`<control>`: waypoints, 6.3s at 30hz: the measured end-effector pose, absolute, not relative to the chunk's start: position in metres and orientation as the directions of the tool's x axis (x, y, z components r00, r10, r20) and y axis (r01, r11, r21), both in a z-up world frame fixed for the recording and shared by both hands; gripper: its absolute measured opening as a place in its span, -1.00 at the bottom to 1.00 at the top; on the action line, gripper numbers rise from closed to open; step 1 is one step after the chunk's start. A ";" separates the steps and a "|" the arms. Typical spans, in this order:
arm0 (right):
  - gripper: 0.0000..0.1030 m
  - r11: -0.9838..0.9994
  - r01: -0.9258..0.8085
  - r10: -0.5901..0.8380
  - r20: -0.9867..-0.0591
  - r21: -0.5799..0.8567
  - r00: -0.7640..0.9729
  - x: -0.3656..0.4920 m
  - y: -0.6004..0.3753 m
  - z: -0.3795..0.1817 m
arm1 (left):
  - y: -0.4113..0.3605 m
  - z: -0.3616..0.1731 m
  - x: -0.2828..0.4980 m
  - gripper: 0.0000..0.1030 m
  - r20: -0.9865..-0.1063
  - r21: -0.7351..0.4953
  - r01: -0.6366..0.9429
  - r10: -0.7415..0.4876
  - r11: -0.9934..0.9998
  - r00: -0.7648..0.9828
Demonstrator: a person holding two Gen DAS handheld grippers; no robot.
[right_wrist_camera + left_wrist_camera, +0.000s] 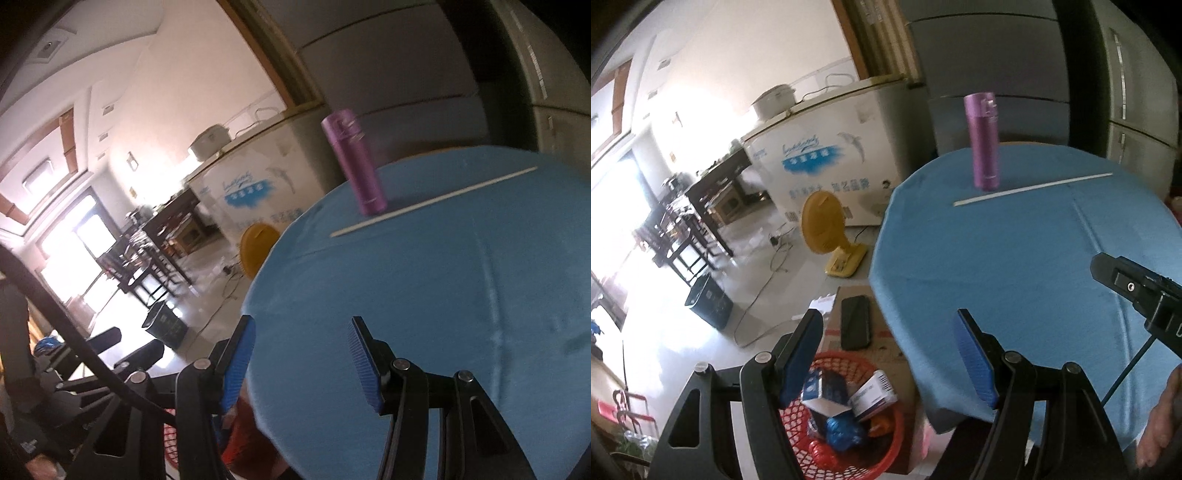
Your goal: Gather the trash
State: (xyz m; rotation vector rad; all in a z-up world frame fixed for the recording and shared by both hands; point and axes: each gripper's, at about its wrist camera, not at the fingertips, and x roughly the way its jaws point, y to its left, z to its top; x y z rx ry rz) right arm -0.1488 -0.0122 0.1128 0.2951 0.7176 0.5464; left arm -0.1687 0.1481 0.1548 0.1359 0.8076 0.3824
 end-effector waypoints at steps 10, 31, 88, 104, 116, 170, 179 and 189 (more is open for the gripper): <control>0.13 0.885 -0.295 0.451 -0.503 0.361 0.737 -0.164 -0.071 0.140 | 0.105 0.174 -0.159 0.65 -0.647 0.265 -0.212 0.337 0.940 0.684; 0.18 0.943 -0.170 0.295 -0.487 0.285 0.822 -0.191 -0.130 0.171 | 0.051 0.192 -0.151 0.66 -0.624 0.225 -0.048 0.182 0.973 0.760; 0.23 0.952 -0.124 0.248 -0.464 0.280 0.851 -0.209 -0.142 0.184 | 0.021 0.179 -0.169 0.66 -0.639 0.253 0.032 0.142 0.967 0.756; 0.23 0.956 -0.121 0.242 -0.478 0.269 0.845 -0.209 -0.136 0.181 | 0.026 0.173 -0.171 0.66 -0.650 0.249 0.035 0.140 0.968 0.747; 0.23 0.956 -0.131 0.248 -0.479 0.263 0.842 -0.208 -0.130 0.182 | 0.029 0.172 -0.172 0.66 -0.650 0.246 0.036 0.137 0.969 0.748; 0.23 0.963 -0.183 0.260 -0.509 0.197 0.821 -0.205 -0.084 0.182 | 0.064 0.165 -0.175 0.66 -0.659 0.197 -0.003 0.135 0.980 0.740; 0.23 0.968 -0.147 0.234 -0.521 0.204 0.821 -0.198 -0.100 0.173 | 0.044 0.155 -0.163 0.66 -0.680 0.237 0.041 0.135 0.971 0.720; 0.23 0.962 -0.032 0.175 -0.521 0.272 0.835 -0.186 -0.158 0.169 | -0.003 0.152 -0.146 0.66 -0.695 0.291 0.130 0.116 0.948 0.709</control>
